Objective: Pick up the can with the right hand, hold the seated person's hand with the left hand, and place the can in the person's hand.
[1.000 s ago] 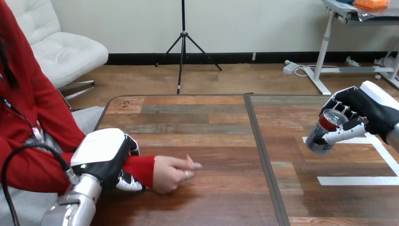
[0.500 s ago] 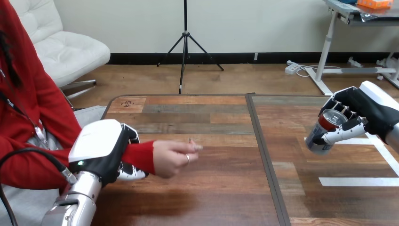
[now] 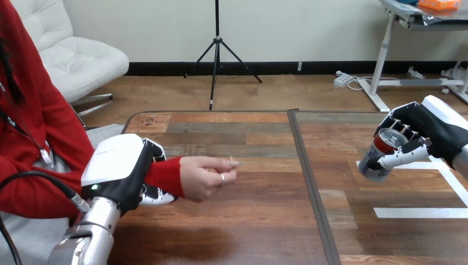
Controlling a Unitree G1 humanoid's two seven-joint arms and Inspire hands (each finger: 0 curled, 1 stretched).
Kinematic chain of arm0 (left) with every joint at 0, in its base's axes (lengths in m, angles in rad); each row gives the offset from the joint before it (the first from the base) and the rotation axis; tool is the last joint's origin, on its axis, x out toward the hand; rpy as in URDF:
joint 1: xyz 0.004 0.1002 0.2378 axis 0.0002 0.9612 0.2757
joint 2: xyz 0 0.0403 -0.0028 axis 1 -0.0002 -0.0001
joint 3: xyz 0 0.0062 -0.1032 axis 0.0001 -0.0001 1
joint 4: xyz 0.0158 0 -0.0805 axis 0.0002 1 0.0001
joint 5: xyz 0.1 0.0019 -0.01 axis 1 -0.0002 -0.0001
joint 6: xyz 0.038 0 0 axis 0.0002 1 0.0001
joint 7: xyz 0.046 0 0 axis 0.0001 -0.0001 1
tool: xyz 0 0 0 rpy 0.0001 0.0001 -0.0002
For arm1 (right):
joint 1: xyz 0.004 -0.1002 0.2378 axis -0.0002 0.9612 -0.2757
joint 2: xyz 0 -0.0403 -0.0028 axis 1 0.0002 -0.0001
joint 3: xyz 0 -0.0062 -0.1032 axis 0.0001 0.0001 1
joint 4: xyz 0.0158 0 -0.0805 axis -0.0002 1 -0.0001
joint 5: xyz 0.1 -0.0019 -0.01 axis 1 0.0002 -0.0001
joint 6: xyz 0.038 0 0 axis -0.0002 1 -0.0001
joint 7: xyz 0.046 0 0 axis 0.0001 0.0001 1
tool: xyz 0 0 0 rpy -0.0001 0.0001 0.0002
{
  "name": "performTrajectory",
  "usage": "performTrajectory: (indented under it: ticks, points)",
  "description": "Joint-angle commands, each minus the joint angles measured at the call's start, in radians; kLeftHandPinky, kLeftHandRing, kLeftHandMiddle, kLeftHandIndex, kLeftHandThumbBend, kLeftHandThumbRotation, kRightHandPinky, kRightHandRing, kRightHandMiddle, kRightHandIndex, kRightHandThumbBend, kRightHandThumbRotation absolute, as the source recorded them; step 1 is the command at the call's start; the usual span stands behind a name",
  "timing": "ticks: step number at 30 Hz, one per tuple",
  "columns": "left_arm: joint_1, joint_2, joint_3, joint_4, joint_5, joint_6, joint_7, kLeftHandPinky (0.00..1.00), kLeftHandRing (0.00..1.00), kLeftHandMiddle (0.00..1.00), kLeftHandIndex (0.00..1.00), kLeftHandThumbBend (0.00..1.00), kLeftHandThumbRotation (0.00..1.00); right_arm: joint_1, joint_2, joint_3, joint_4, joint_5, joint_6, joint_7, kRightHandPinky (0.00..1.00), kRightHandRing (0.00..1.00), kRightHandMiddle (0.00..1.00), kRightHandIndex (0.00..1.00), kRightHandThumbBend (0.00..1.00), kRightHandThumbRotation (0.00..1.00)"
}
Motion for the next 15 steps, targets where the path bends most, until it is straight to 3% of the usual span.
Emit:
performTrajectory:
  ticks: [1,5,15]
  points:
    - [-0.074,-0.011,0.063,-0.104,-0.017,-0.042,0.065,0.18,0.22,0.28,0.28,0.56,0.0,-0.08,0.007,-0.03,-0.036,0.03,-0.022,-0.009,0.38,0.39,0.44,0.47,0.76,0.0]
    - [-0.075,-0.016,0.07,-0.103,-0.021,-0.064,0.09,0.17,0.22,0.28,0.28,0.58,0.0,-0.082,0.011,-0.029,-0.035,0.034,-0.027,-0.008,0.37,0.39,0.44,0.47,0.76,0.0]
    - [-0.079,-0.032,0.085,-0.133,-0.027,-0.073,0.094,0.17,0.21,0.27,0.27,0.59,0.0,-0.09,0.032,-0.024,-0.056,0.03,-0.006,-0.016,0.37,0.39,0.44,0.47,0.76,0.0]
